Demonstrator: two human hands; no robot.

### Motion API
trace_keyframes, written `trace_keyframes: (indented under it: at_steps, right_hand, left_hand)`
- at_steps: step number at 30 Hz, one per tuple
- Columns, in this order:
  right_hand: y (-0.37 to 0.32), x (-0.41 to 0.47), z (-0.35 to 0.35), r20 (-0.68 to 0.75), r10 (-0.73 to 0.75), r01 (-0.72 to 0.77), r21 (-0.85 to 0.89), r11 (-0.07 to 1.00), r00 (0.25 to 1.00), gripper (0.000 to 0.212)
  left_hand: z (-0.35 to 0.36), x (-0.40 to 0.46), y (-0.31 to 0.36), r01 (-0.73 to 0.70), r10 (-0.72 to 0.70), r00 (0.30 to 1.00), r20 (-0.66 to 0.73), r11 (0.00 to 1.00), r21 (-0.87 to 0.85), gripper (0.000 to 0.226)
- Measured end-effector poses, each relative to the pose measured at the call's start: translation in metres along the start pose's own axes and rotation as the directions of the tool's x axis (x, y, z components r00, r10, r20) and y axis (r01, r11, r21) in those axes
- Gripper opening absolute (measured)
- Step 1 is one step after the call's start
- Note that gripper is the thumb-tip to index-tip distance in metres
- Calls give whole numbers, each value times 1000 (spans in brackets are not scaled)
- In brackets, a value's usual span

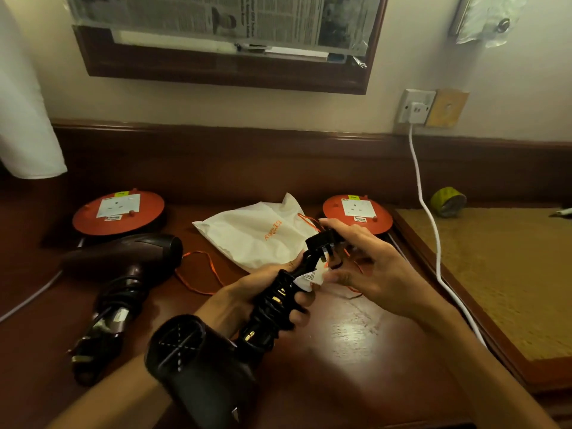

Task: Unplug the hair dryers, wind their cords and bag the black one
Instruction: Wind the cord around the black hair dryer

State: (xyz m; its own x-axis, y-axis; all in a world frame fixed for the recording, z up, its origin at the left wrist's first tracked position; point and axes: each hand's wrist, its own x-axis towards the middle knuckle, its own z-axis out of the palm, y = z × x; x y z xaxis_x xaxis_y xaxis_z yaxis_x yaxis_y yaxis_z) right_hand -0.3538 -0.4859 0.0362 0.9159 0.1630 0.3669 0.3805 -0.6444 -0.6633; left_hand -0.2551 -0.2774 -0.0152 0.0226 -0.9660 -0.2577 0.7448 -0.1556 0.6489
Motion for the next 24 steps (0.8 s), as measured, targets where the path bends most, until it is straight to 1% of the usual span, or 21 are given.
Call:
trace_keyframes:
  at_steps: [2, 4, 6, 8, 10, 12, 14, 16, 17, 18, 19, 21, 22, 24]
  right_hand:
    - [-1, 0, -3, 46, 4, -2, -47, 999, 999, 87]
    - [-1, -1, -3, 52, 4, 0, -68, 998, 999, 91]
    - [-1, -1, -3, 26, -14, 16, -84, 996, 1000, 88]
    - [0, -2, -3, -22, -77, 74, -120, 990, 997, 80]
    - [-1, -1, -2, -64, -171, 148, -269, 952, 983, 74]
    - [0, -1, 2, -59, -231, 185, -421, 888, 971, 78]
    - [-1, -1, 3, -27, -214, 175, -486, 856, 976, 87]
    - [-3, -1, 3, 8, -140, 128, -464, 877, 990, 94]
    - [-3, 0, 2, 15, -102, 98, -439, 893, 995, 95]
    - [-2, 1, 3, 2, -86, 79, -408, 909, 996, 90]
    - [-1, 2, 3, -32, -92, 73, -380, 922, 995, 79]
    - [2, 3, 4, -129, -124, 75, -333, 940, 984, 55]
    - [3, 3, 6, -170, -118, 58, -319, 946, 978, 50]
    - [6, 5, 9, -236, -68, -5, -296, 955, 969, 56]
  left_hand:
    - [3, 0, -1, -10, 16, 996, 91, 998, -66, 41]
    - [6, 3, -1, -33, 42, 991, 127, 997, -67, 39]
    - [7, 5, 0, -25, 33, 989, 146, 998, -56, 40]
    - [8, 3, 3, -19, 21, 996, 91, 1000, -22, 45]
    - [8, 0, 7, -31, 32, 999, -14, 998, 63, 59]
    - [11, 0, 10, -19, 37, 993, -116, 988, 151, 66]
    - [13, 0, 14, 25, 14, 982, -190, 979, 201, 65]
    - [14, 0, 19, 58, 0, 971, -238, 969, 240, 65]
    - [14, 0, 21, 71, 6, 962, -272, 960, 272, 65]
    - [15, 0, 24, 80, 24, 949, -315, 946, 314, 64]
    - [15, 0, 26, 87, 54, 932, -359, 927, 365, 64]
    - [17, 1, 29, 86, 129, 906, -404, 877, 473, 64]
    - [16, 3, 32, 71, 173, 898, -405, 851, 520, 65]
    - [18, 5, 36, 32, 258, 898, -355, 768, 639, 65]
